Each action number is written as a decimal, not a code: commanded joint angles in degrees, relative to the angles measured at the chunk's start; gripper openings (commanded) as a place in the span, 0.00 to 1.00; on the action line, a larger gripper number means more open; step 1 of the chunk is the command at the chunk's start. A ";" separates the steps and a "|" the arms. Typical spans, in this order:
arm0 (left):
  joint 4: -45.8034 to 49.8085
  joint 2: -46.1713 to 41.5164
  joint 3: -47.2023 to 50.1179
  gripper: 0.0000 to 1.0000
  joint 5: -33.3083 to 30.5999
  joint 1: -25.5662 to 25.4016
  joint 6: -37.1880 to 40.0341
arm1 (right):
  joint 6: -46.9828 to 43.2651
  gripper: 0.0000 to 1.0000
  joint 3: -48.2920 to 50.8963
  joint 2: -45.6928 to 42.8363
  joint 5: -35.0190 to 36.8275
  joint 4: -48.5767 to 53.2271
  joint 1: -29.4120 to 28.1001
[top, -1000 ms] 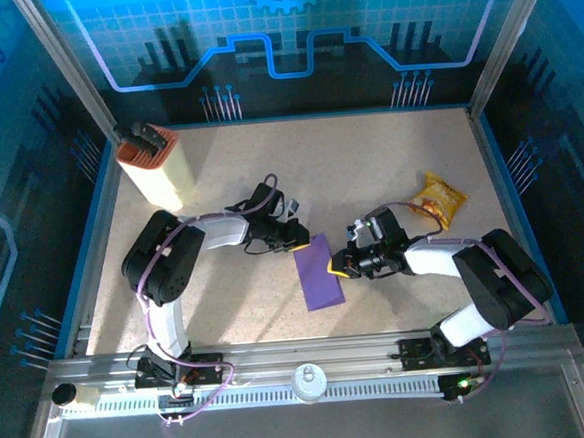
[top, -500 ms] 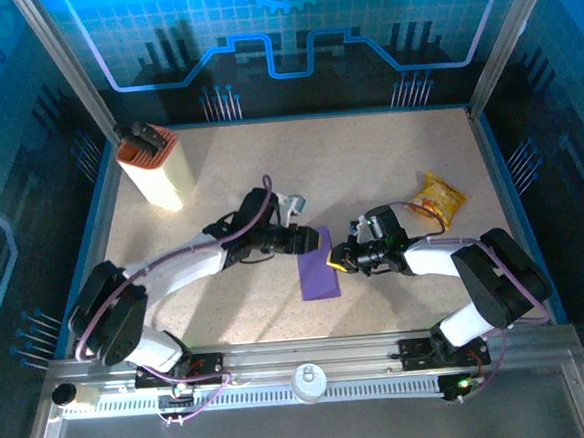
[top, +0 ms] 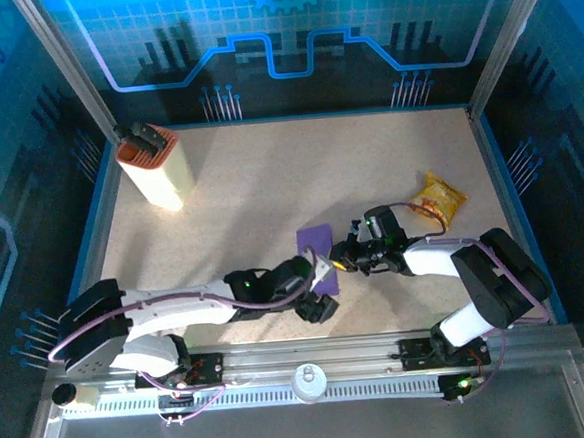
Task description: Fold a paper plane with a square sheet of paper (pick it up from the middle)
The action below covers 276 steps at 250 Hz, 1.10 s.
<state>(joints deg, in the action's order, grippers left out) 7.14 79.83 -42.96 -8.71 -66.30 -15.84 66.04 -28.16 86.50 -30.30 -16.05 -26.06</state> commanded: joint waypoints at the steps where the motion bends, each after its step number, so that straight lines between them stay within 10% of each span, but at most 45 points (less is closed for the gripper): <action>1: 3.21 3.88 -2.62 0.82 -9.69 -2.97 4.58 | -0.03 0.11 -1.10 -0.64 0.77 1.86 -0.83; 142: 6.27 14.97 -10.63 0.80 -14.13 -5.29 9.85 | -0.39 0.12 -1.52 -1.85 0.76 3.18 -0.83; 276: 7.11 19.04 -14.29 0.50 -17.10 -5.28 10.50 | -1.00 0.13 -1.59 -2.30 1.02 4.09 -0.50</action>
<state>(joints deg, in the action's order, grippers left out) 13.28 97.86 -55.53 -23.83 -71.33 -5.82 65.78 -28.62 85.08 -29.95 -13.06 -26.24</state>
